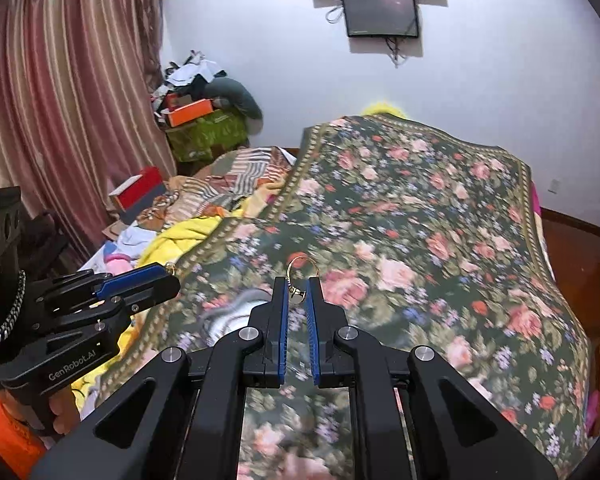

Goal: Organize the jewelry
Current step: 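Carry the gold earring in the right gripper over the heart tin, then lower the earring into the tin and open the right gripper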

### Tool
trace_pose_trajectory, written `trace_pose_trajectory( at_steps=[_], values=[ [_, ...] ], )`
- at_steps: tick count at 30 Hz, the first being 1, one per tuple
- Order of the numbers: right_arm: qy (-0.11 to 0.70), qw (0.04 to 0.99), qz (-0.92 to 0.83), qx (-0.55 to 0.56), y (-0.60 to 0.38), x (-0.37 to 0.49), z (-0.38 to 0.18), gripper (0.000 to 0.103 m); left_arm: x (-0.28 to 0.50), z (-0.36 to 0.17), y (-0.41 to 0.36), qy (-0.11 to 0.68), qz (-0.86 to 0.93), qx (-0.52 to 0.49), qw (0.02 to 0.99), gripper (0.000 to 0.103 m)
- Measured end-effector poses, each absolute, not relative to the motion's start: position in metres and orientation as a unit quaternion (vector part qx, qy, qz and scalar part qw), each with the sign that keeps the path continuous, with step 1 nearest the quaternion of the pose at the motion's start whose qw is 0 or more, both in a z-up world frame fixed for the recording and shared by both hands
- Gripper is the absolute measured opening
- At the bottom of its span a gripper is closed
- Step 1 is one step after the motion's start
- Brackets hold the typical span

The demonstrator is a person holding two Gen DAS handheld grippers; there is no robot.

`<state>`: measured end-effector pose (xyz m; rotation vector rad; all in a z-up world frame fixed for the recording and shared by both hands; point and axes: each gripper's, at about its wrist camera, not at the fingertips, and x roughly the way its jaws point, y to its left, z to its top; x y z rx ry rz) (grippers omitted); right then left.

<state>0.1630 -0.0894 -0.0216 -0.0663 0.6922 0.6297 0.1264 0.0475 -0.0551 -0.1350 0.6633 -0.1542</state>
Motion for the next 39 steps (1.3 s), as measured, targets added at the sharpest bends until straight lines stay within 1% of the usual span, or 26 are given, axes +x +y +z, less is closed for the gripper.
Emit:
trace_pose_trajectory(
  at_steps=[5,11,28,39],
  values=[
    [0.336,0.884,0.322,-0.034,-0.067,0.165,-0.026,0.008,0.122,-0.046,0.073,0.313,-0.048,-0.069,0.946,0.017],
    [0.358,0.870,0.337,-0.035,-0.047,0.172,-0.044,0.008,0.122,-0.050,0.095,0.315,-0.034,-0.081,0.945,0.017],
    [0.439,0.825,0.353,-0.051,-0.020,0.189,-0.108,0.008,0.145,-0.097,0.098,0.363,-0.041,-0.091,0.926,0.017],
    [0.458,0.813,0.355,-0.056,-0.017,0.194,-0.125,0.008,0.158,-0.119,0.099,0.385,-0.045,-0.103,0.916,0.017]
  ],
)
